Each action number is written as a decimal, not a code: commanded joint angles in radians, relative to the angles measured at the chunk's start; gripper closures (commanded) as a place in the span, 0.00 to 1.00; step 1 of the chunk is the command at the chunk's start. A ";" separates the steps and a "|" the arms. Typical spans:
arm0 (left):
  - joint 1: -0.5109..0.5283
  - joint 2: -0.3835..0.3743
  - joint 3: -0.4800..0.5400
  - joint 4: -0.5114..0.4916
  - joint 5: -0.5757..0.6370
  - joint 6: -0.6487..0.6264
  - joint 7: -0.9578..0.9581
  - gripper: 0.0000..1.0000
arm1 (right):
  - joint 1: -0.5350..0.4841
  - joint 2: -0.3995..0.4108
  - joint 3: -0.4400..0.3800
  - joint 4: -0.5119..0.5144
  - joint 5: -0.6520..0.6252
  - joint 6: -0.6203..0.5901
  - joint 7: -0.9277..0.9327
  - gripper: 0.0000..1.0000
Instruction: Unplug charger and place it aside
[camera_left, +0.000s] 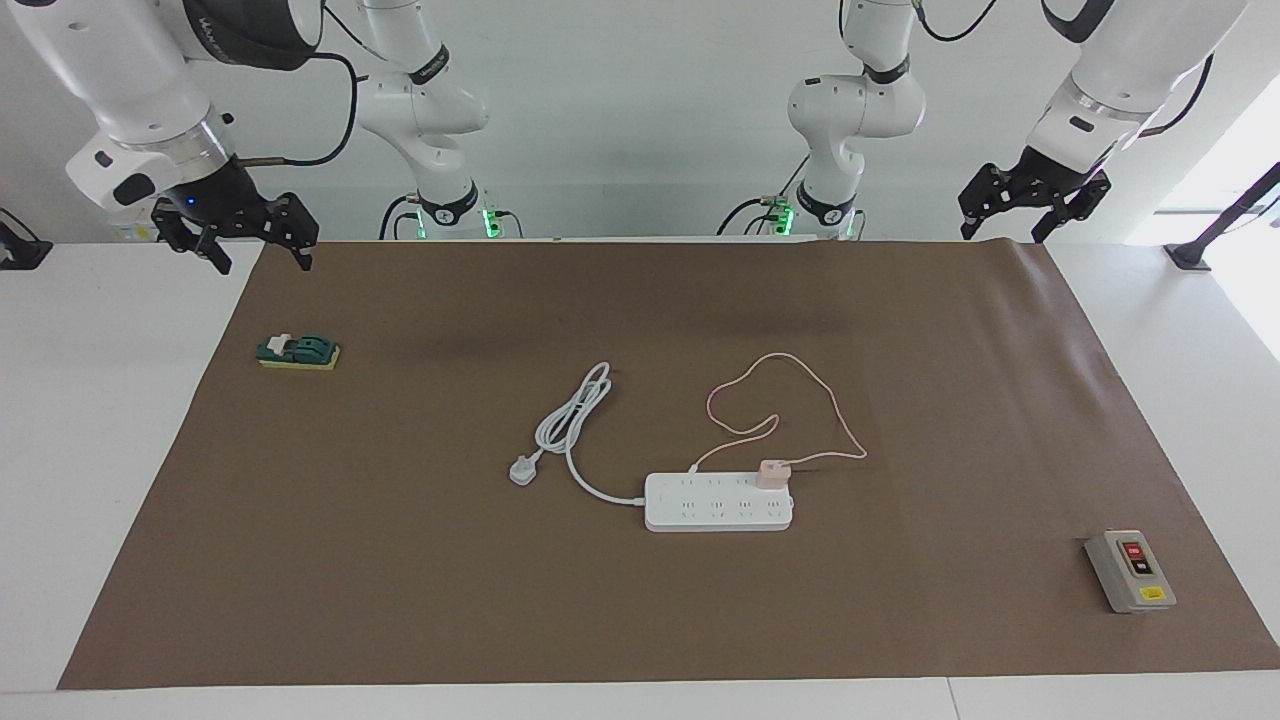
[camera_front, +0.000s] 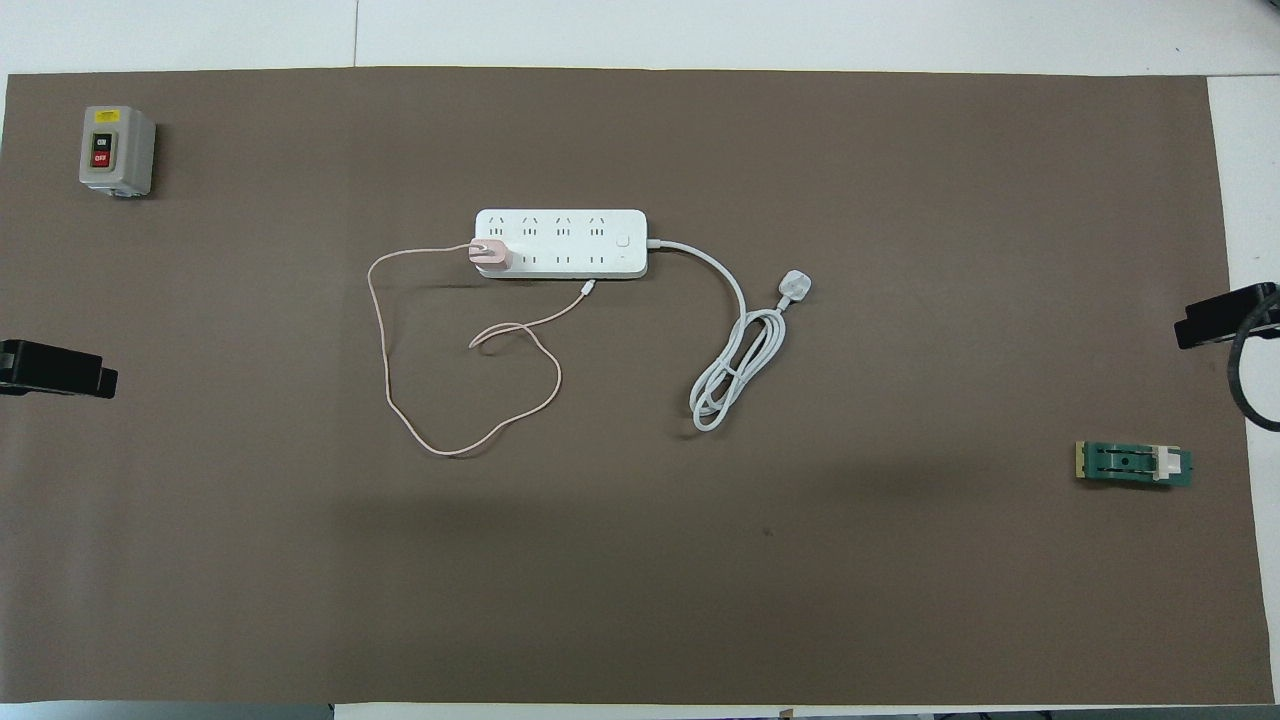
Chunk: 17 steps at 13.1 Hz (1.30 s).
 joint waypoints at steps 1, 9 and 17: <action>-0.027 -0.013 0.009 -0.019 0.006 0.030 -0.009 0.00 | -0.015 -0.005 0.005 0.000 -0.011 -0.021 -0.018 0.00; -0.075 -0.001 0.009 -0.010 0.008 0.074 -0.572 0.00 | 0.005 0.013 0.003 -0.052 0.105 0.031 0.211 0.00; -0.188 0.200 0.008 0.063 -0.052 0.203 -1.417 0.00 | 0.195 0.269 0.008 -0.047 0.498 0.273 0.915 0.00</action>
